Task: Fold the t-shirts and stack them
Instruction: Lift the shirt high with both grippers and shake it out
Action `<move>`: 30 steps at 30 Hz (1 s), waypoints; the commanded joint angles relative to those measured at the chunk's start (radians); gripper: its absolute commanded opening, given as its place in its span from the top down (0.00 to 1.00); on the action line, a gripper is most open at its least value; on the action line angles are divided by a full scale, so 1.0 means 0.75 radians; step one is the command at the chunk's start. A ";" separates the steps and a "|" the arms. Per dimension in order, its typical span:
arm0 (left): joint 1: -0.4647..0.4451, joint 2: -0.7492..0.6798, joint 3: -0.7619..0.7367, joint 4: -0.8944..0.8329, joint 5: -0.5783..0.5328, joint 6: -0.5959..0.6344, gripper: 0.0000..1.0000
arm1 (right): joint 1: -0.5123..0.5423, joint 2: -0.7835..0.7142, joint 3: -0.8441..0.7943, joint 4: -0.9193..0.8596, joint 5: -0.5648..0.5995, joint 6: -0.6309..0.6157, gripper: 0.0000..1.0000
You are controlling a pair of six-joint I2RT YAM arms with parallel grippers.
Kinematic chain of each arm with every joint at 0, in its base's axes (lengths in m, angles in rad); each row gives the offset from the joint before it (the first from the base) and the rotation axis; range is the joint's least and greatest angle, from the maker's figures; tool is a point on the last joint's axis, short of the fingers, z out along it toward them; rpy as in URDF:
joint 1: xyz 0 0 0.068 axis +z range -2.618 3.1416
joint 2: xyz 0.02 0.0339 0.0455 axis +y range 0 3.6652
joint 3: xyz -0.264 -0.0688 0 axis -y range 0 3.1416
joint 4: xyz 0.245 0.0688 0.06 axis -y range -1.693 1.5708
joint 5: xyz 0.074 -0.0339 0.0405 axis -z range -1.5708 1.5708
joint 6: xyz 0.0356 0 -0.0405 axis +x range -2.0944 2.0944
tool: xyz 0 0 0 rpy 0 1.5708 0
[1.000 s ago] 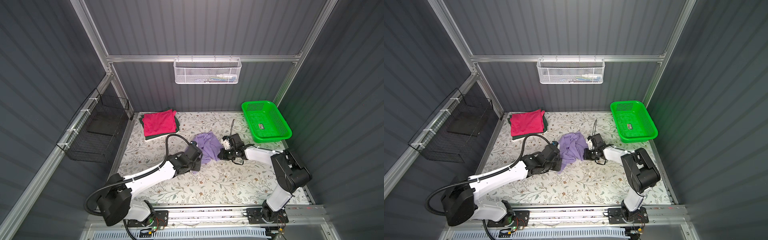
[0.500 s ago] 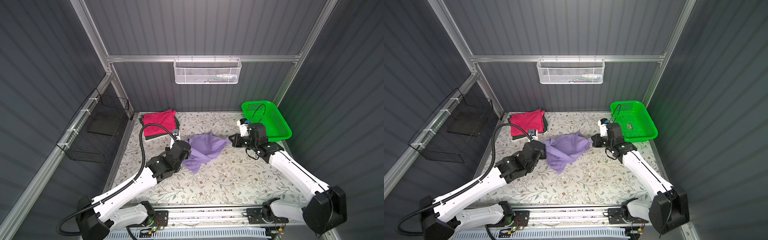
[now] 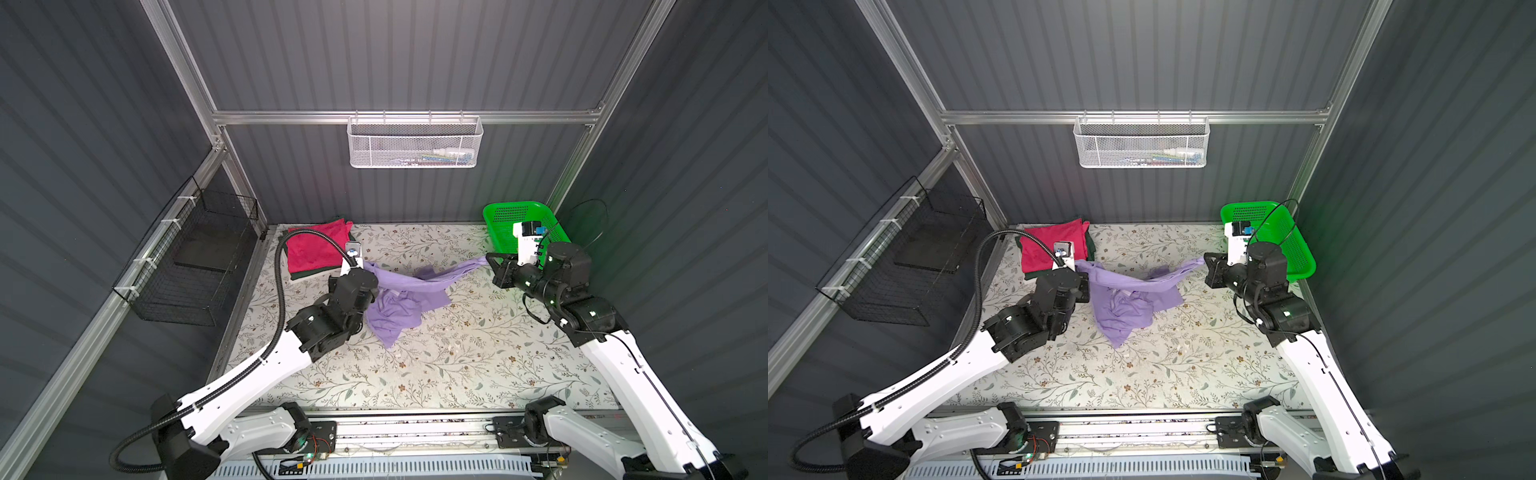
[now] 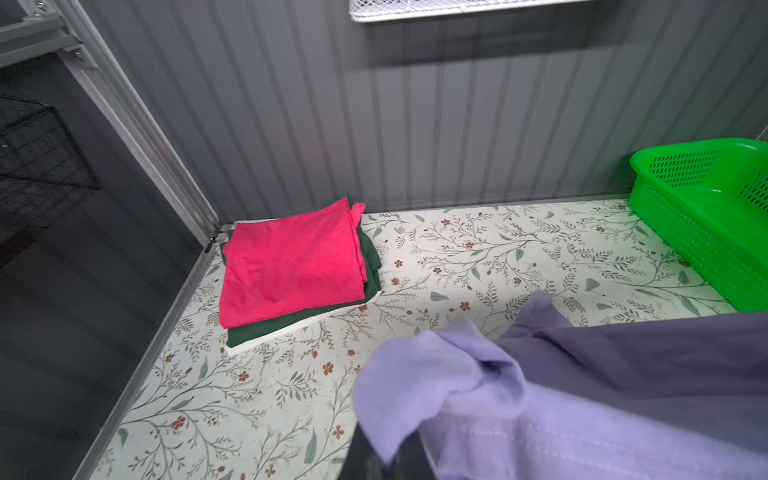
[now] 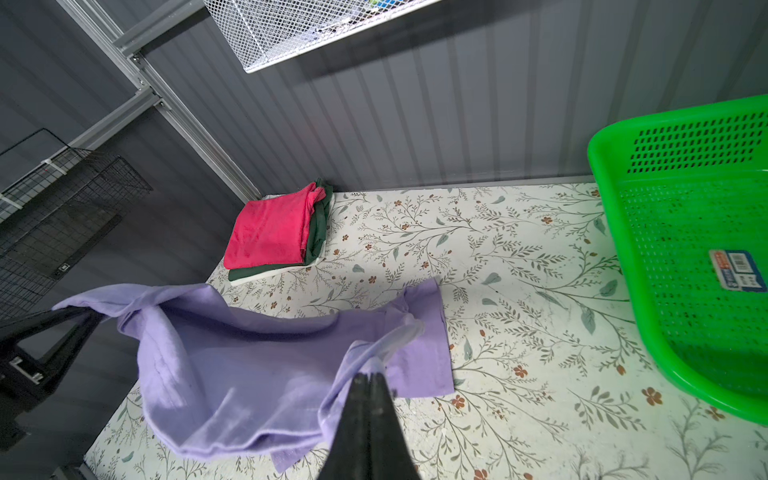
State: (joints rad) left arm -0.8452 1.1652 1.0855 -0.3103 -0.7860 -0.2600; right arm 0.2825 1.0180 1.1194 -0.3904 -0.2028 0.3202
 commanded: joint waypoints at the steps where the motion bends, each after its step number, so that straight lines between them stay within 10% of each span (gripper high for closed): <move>1: 0.185 0.148 -0.030 0.130 0.381 -0.017 1.00 | -0.020 0.202 0.050 -0.005 -0.013 0.031 1.00; 4: 0.414 0.317 0.066 0.173 0.803 -0.095 1.00 | -0.027 0.473 0.269 -0.009 -0.050 0.038 1.00; 9: 0.590 0.375 0.303 0.088 0.820 -0.025 1.00 | 0.042 0.942 0.850 -0.103 -0.254 -0.028 1.00; 16: 0.900 0.274 0.735 0.023 0.837 0.011 1.00 | 0.230 1.845 2.580 -0.360 -0.492 0.072 1.00; 21: 0.896 0.115 0.963 0.071 0.952 -0.028 1.00 | 0.161 1.343 1.735 0.533 -0.575 0.436 1.00; 27: 0.877 0.062 0.760 0.147 1.415 -0.331 1.00 | -0.123 1.046 1.367 0.370 -0.626 0.411 1.00; 30: 0.618 0.039 0.385 0.285 1.329 -0.320 1.00 | -0.328 0.997 1.033 0.401 -0.719 0.395 1.00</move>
State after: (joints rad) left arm -0.2459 1.1152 1.6157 -0.1062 0.1371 -0.4389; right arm 0.1448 1.7321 2.0956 -0.1051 -0.6720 0.5961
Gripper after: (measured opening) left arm 0.052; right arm 0.046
